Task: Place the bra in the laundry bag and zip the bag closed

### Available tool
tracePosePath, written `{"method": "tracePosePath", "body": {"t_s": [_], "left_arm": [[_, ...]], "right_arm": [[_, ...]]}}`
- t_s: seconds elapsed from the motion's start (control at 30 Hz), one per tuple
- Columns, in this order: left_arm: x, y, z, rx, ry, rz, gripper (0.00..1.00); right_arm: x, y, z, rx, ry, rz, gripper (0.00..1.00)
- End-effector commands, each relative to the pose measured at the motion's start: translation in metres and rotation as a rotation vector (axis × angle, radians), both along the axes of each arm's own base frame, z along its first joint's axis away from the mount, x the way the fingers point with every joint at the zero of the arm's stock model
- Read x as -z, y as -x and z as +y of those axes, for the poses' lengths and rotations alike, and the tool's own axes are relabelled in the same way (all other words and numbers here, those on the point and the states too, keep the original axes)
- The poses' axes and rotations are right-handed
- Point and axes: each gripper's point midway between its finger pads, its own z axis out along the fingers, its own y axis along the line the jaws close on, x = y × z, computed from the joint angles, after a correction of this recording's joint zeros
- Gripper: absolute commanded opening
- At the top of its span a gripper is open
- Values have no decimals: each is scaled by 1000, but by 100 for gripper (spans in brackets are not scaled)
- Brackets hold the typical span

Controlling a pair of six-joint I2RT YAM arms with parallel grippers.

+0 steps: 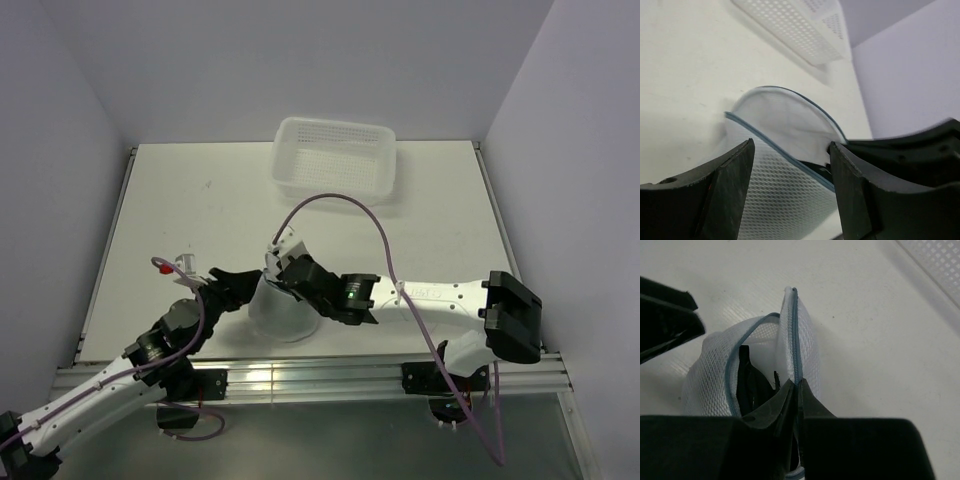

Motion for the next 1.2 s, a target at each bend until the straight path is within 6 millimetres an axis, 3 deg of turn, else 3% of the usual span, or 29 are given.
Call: {"method": "tracePosePath", "body": {"t_s": [0.0,0.07,0.1,0.27,0.5,0.57,0.63,0.73,0.8,0.87,0.9,1.0,1.03,1.17], "left_arm": [[0,-17,18,-100,-79,-1,67],[-10,-23,11,-47,-41,-34,66],[-4,-39,26,-101,-55,-10,66],[3,-70,52,-107,-19,37,66],[-1,-75,51,-75,13,42,71],[5,-77,52,-78,13,60,72],[9,-76,52,-61,28,68,73],[9,-76,49,-37,51,69,73],[12,-75,46,-19,57,72,73],[10,-70,40,21,71,62,73],[9,-68,38,37,73,50,73],[5,-65,34,70,55,44,74],[2,-65,32,85,52,37,74],[-6,-66,20,160,63,49,75]], "right_arm": [[-1,6,8,39,-32,-1,9],[1,11,10,42,-49,-3,11],[1,12,11,46,-57,-5,12],[11,20,17,48,-13,-28,18],[21,28,32,29,61,-49,22],[22,29,35,24,60,-48,32],[19,35,42,-5,36,-28,32],[14,43,48,-29,1,-8,46],[12,46,49,-30,1,-9,50],[7,50,46,-26,2,-19,52],[5,52,42,-20,18,-18,59],[-16,61,36,-54,-24,-5,60],[-33,65,33,-66,-77,0,65],[-55,90,40,-194,-196,97,70]]}}
